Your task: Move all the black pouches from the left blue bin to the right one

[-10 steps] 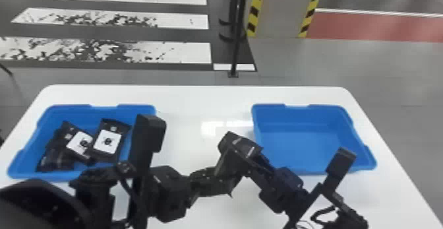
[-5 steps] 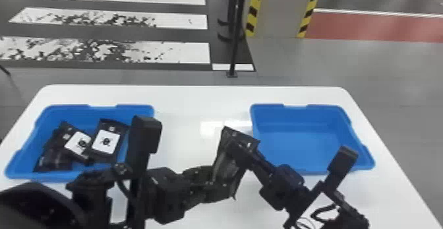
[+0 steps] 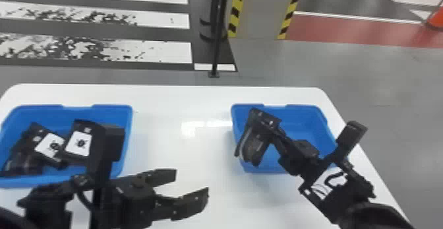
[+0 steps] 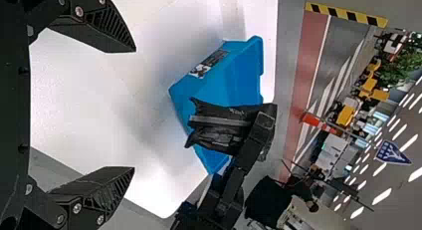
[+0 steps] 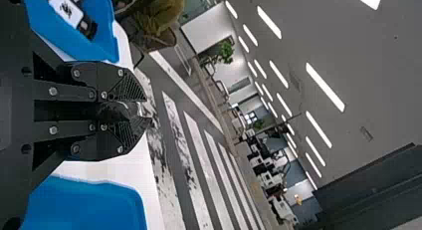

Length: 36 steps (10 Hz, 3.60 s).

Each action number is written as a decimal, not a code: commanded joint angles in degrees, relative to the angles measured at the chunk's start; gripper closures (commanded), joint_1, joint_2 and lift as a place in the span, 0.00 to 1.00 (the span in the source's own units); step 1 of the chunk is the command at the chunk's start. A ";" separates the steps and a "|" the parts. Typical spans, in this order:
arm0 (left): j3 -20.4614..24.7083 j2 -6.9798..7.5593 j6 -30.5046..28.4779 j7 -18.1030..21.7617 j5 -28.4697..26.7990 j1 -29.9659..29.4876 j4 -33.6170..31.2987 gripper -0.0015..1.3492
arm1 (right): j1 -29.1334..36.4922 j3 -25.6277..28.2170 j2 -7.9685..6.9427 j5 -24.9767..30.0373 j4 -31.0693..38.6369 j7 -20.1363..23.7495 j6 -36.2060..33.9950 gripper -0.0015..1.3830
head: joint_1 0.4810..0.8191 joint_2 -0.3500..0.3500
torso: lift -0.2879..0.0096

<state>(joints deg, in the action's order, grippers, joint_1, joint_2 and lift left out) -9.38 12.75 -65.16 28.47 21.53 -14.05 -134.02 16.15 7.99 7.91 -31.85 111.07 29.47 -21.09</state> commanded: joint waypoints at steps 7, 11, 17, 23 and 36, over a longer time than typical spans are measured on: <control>6.87 -0.18 1.74 -0.17 -1.19 -0.15 -0.21 0.14 | -6.45 8.92 1.14 16.20 -11.58 -5.12 9.70 0.06 | 0.63 0.04 | 0.50; 16.01 -1.41 1.88 -2.72 -7.36 0.42 -0.21 0.14 | 10.00 8.46 -5.89 22.37 0.38 -8.81 23.77 0.12 | 0.63 0.14 | 0.50; 20.69 -0.71 -3.89 -5.27 -17.08 11.67 11.61 0.14 | 23.78 -0.56 -7.21 16.20 10.22 -8.81 25.17 0.13 | 0.63 0.56 | 0.50; 15.78 -0.18 -7.97 -6.41 -20.39 22.49 27.78 0.14 | 24.63 -0.91 -7.30 14.60 10.50 -8.81 23.48 0.13 | 0.63 0.67 | 0.50; 12.69 -2.11 -9.37 -6.24 -27.24 32.20 47.32 0.83 | 23.36 -1.14 -7.30 10.72 8.11 -7.67 21.52 0.14 | 0.63 0.65 | 0.50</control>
<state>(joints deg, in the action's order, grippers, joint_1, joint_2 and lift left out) 3.41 10.62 -74.48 22.20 -4.95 18.19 -86.91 39.57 6.85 0.61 -20.84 119.28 21.77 0.59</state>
